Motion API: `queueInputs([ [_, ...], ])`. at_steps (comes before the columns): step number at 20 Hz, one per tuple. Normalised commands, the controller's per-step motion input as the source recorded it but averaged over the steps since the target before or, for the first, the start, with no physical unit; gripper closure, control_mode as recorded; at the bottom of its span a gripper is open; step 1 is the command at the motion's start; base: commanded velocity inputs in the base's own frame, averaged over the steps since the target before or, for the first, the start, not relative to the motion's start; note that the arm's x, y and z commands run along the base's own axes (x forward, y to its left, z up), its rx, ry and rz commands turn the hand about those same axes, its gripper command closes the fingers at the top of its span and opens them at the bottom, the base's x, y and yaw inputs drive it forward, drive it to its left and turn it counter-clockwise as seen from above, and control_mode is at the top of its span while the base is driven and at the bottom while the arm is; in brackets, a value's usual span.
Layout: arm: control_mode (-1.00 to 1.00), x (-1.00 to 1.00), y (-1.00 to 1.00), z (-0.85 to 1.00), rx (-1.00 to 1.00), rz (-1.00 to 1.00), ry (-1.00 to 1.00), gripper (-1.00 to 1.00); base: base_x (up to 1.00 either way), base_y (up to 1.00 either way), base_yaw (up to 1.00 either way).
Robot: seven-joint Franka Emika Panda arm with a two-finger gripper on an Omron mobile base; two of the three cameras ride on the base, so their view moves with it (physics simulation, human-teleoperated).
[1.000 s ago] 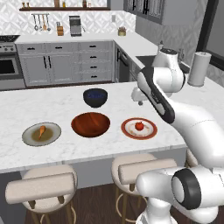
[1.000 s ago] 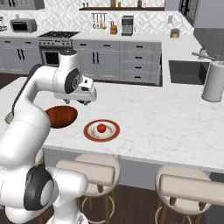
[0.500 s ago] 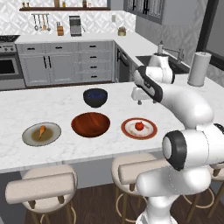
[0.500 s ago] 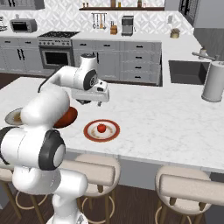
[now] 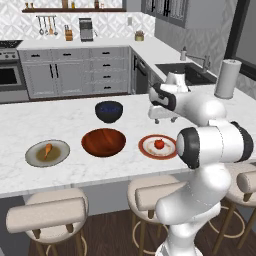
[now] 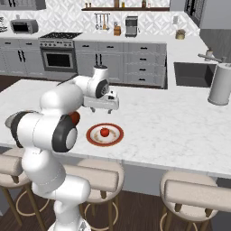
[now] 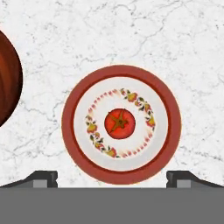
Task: Pick the chicken drumstick and tomato from their plates and place them in the bowl. Then put the bowl in the fridge.
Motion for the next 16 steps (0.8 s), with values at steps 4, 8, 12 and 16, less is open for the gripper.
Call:
queueInputs([
  [4, -1.00, 0.21, 0.00, -0.70, -0.08, 0.00, -0.01, -1.00, 0.00, 0.00, 0.00],
  [8, -1.00, 0.00, 0.00, -0.37, 0.00, 0.00, 0.04, -1.00, 0.00, 0.00, 0.00],
  [12, -1.00, 0.00, 0.00, -0.34, 0.00, 0.00, 0.09, -1.00, 0.00, 0.00, 0.00],
  [16, -1.00, 0.15, 0.00, -0.25, 0.00, 0.00, 0.05, -1.00, 0.00, 0.00, 0.00],
])
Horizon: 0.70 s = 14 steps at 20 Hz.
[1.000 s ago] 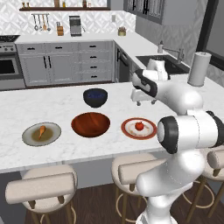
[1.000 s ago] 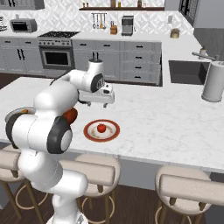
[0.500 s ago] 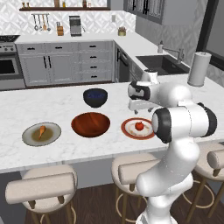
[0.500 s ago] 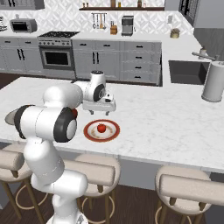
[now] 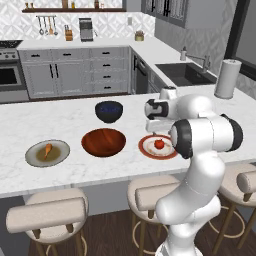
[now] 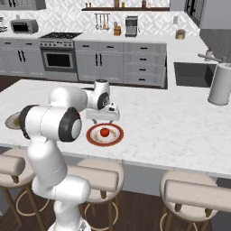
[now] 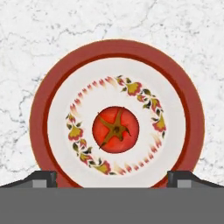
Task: Pick the chicken drumstick and tomato from their plates and place them in the bowl. Then put the bowl in the fridge.
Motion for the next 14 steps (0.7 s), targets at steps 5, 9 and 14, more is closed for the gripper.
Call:
queueInputs([
  [5, -1.00, 0.04, 0.00, -0.39, 0.00, 0.00, 0.05, -1.00, 0.00, 0.00, 0.00],
  [9, -1.00, 0.00, 0.00, -0.36, 0.00, 0.00, 0.00, -1.00, 0.00, 0.00, 0.00],
  [14, -1.00, 0.08, 0.00, -0.30, 0.00, 0.00, 0.00, -1.00, 0.00, 0.00, 0.00],
])
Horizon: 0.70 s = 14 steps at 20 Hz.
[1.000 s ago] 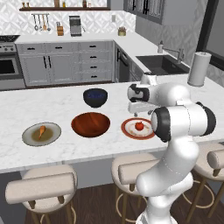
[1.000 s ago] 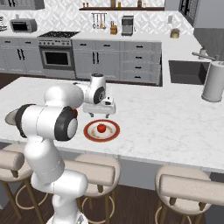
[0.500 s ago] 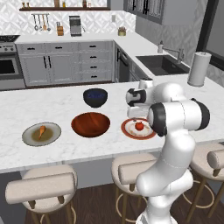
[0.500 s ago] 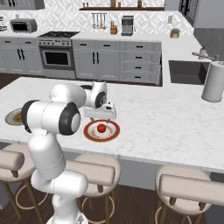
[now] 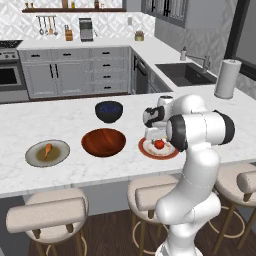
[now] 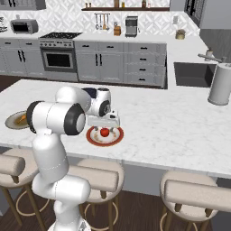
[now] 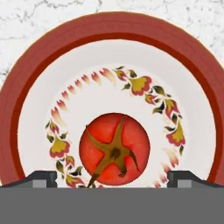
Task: Pick the chicken drumstick and tomato from their plates and place them in the bowl. Then put the bowl in the fridge.
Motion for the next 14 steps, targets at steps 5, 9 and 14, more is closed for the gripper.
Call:
queueInputs([
  [5, -1.00, 0.03, 0.00, -0.24, 0.00, 0.00, 0.00, -1.00, 0.00, 0.00, 0.00],
  [9, -1.00, 0.04, 0.00, -0.12, 0.00, 0.00, 0.00, -1.00, 0.00, 0.00, 0.00],
  [14, -1.00, 0.00, 0.00, -0.14, 0.00, 0.00, 0.00, -1.00, 0.00, 0.00, 0.00],
])
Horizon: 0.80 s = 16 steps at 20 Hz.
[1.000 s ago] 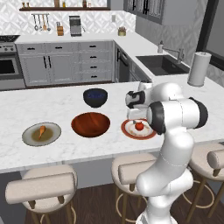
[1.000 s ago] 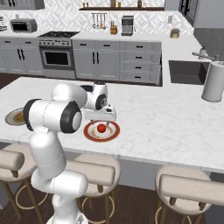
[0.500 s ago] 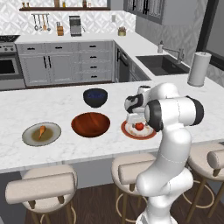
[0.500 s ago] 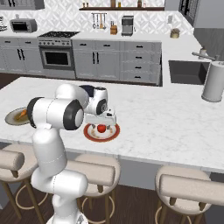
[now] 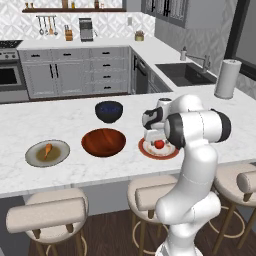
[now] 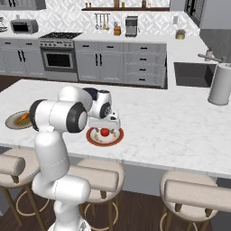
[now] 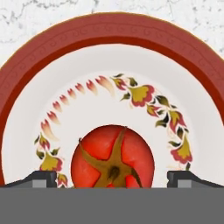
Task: Pick the chicken drumstick and tomato from their plates and place them in the bowl. Then put the bowl in the fridge.
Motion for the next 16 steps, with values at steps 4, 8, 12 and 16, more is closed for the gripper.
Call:
queueInputs([
  [4, -1.00, 0.00, 0.00, -0.28, 0.02, 0.00, 0.01, 1.00, 0.00, 0.00, 0.00],
  [8, -1.00, 0.00, 0.00, -0.27, 0.01, 0.00, 0.00, 1.00, 0.00, 0.00, 0.00],
  [12, -1.00, -0.01, 0.11, -0.01, 0.00, 0.00, 0.00, 1.00, 0.00, 0.00, 0.00],
  [16, -1.00, 0.00, 0.23, 0.70, 0.07, 0.01, -0.12, 1.00, 0.00, 0.00, 0.00],
])
